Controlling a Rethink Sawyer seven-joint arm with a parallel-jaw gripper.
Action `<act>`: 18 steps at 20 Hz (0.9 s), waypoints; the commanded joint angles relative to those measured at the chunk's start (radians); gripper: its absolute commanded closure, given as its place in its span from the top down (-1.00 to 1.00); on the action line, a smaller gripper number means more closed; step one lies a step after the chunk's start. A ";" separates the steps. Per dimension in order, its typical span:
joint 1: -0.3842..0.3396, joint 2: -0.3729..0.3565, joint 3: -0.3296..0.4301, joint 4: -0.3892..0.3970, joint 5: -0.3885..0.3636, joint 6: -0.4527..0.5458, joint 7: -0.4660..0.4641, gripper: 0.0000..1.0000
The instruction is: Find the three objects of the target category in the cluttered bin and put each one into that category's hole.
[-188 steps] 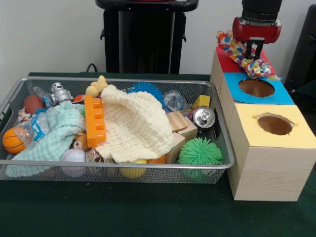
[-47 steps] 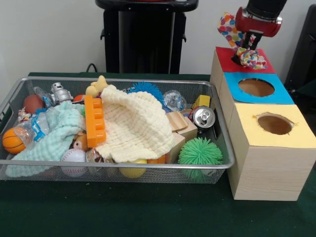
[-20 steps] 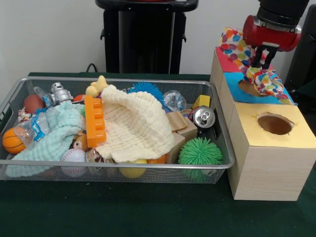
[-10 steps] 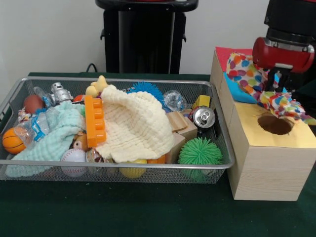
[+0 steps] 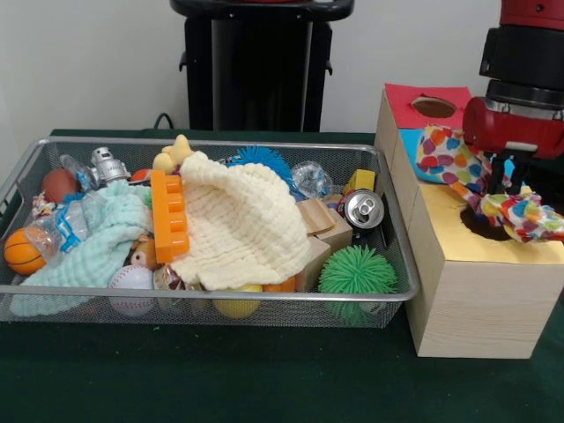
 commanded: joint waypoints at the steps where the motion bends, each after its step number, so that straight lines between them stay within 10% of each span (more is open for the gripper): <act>1: -0.010 0.066 0.115 0.041 -0.046 -0.115 0.148 -1.00; 18: -0.007 0.110 0.087 0.047 -0.087 -0.264 0.138 -1.00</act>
